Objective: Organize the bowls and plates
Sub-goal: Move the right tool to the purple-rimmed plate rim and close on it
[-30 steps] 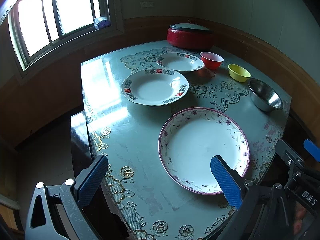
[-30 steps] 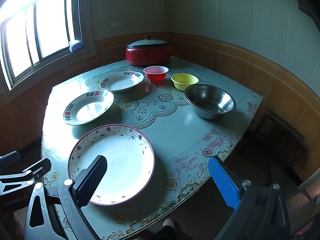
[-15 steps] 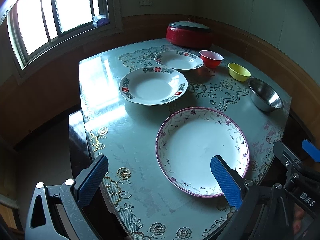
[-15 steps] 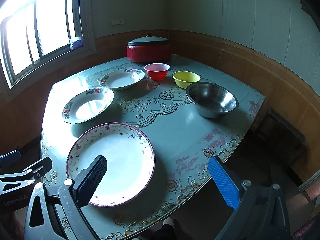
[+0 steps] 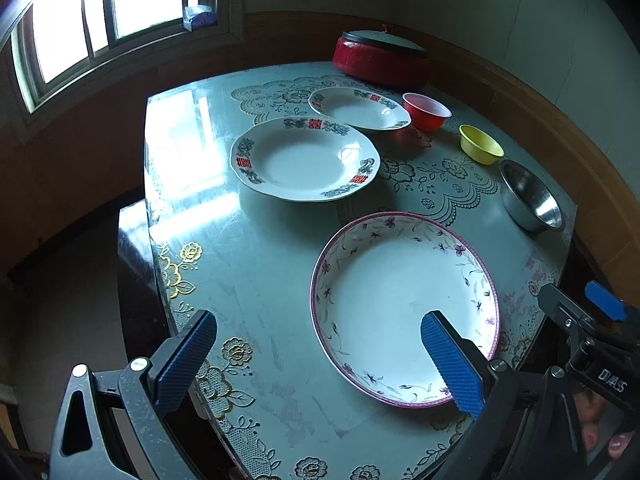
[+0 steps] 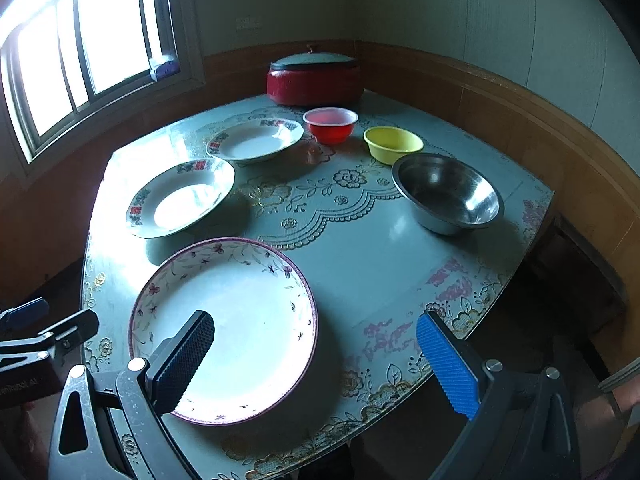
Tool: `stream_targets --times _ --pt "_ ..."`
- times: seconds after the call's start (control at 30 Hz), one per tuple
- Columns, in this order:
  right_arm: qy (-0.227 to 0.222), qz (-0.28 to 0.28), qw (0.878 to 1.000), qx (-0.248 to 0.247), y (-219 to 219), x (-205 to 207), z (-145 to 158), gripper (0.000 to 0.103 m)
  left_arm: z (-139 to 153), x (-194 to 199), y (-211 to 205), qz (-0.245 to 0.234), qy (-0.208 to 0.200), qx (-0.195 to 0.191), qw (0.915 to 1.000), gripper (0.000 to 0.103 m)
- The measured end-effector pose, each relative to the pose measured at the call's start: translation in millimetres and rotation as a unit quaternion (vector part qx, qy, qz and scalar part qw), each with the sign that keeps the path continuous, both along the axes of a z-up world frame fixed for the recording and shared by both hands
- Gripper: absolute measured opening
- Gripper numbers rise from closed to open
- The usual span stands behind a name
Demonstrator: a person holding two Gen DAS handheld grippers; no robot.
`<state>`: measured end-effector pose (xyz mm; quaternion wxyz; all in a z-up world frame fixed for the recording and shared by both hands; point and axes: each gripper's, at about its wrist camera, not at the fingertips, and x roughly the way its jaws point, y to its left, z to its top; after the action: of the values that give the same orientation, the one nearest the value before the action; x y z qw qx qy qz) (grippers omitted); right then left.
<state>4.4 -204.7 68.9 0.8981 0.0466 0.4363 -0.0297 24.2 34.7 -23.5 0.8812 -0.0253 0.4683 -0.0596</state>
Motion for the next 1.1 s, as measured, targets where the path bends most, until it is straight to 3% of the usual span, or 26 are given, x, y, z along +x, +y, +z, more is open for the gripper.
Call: stream_targets --times 0.27,0.6,0.9,1.1 --pt "0.046 0.035 0.998 0.006 -12 30 -32 0.101 -43 28 22 0.023 0.06 0.008 0.9979 0.103" --pt "0.11 0.095 0.988 0.052 -10 68 -73 0.07 -71 44 32 0.036 0.129 -0.067 0.9888 0.088" --pt "0.137 0.121 0.981 0.07 -5 85 -96 0.05 -77 53 15 0.011 0.105 -0.04 0.9936 0.087" --pt "0.135 0.139 0.978 0.079 -1 93 -98 0.038 -84 60 1 -0.022 0.095 -0.018 0.9951 0.069"
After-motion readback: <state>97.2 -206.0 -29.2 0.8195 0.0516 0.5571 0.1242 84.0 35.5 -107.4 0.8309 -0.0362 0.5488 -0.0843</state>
